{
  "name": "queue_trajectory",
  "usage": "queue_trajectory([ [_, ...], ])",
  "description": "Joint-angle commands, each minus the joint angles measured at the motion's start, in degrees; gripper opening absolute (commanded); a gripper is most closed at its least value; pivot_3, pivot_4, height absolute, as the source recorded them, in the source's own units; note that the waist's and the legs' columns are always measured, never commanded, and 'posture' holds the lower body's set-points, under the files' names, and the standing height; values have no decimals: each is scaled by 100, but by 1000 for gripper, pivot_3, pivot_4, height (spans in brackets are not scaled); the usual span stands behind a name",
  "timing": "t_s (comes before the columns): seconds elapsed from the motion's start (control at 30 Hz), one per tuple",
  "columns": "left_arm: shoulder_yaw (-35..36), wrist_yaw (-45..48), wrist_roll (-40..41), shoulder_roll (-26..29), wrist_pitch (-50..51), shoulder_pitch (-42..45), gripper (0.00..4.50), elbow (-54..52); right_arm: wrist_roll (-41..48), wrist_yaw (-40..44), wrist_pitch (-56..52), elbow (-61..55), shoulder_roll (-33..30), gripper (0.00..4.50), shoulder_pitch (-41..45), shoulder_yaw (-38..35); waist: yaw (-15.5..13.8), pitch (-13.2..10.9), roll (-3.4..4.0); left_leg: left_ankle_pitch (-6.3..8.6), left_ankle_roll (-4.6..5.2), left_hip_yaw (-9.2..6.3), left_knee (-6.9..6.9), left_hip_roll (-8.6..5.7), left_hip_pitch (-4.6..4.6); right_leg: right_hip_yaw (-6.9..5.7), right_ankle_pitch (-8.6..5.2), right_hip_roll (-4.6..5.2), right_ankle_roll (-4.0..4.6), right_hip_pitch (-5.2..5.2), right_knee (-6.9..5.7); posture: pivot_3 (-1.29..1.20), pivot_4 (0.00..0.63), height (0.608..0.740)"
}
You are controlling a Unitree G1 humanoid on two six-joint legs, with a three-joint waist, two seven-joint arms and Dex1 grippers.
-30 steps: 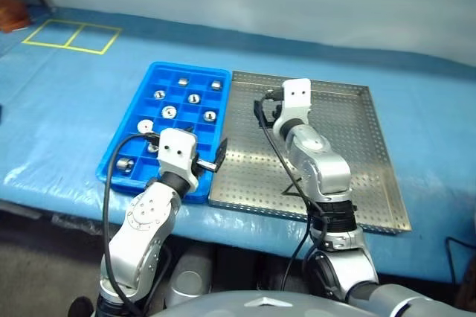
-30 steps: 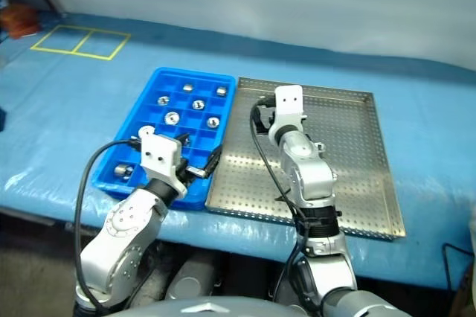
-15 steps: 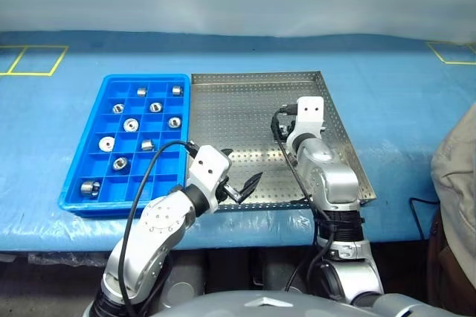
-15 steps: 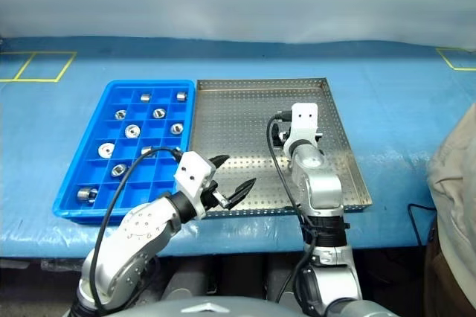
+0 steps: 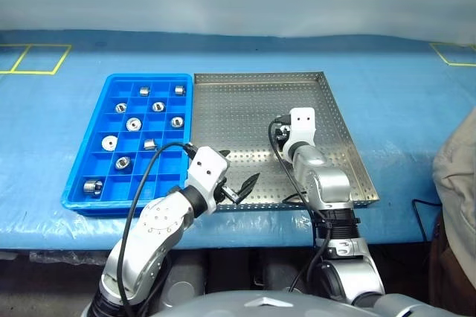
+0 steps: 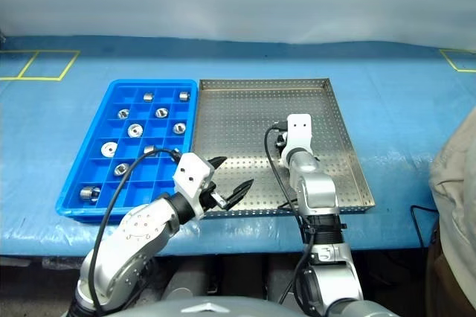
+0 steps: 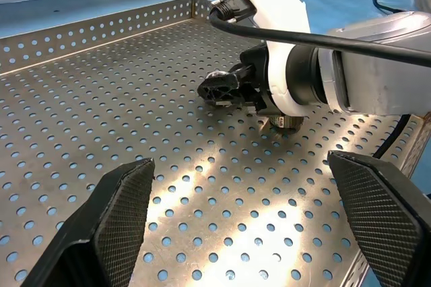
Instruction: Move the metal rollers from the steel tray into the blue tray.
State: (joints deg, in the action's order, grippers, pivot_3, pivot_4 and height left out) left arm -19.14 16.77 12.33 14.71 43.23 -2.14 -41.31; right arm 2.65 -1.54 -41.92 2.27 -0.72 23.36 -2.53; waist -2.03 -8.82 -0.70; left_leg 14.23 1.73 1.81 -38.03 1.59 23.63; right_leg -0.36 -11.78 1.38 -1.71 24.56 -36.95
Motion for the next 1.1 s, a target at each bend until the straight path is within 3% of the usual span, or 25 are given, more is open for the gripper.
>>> queue_trajectory([
  [0.03,53,-94,-31,-47,-145,-9,4500,-111,71,137,-65,-599,43,1743,140,186,-6,0,0,0,0,0,0,0,1,0,0,0,0,1,0,186,150,740],
  [0.37,682,-997,-458,-489,-459,-278,4500,-192,378,864,-329,-1143,406,1742,767,1055,-94,0,0,-1,0,-9,2,1,1,-8,4,-1,4,0,-1,287,150,740],
  [0.7,854,-1591,-941,-588,-759,-1375,4500,-651,615,1588,-454,-1175,694,1742,731,2089,-417,-1,-1,0,-1,-16,3,-2,7,-19,-3,6,3,1,4,416,150,740],
  [1.1,872,-1790,-1119,-726,-985,-1905,4500,-842,597,1824,-409,-863,734,1740,657,2392,-901,-1,-1,-1,-3,-24,3,1,12,-37,-25,9,33,4,7,471,150,740],
])
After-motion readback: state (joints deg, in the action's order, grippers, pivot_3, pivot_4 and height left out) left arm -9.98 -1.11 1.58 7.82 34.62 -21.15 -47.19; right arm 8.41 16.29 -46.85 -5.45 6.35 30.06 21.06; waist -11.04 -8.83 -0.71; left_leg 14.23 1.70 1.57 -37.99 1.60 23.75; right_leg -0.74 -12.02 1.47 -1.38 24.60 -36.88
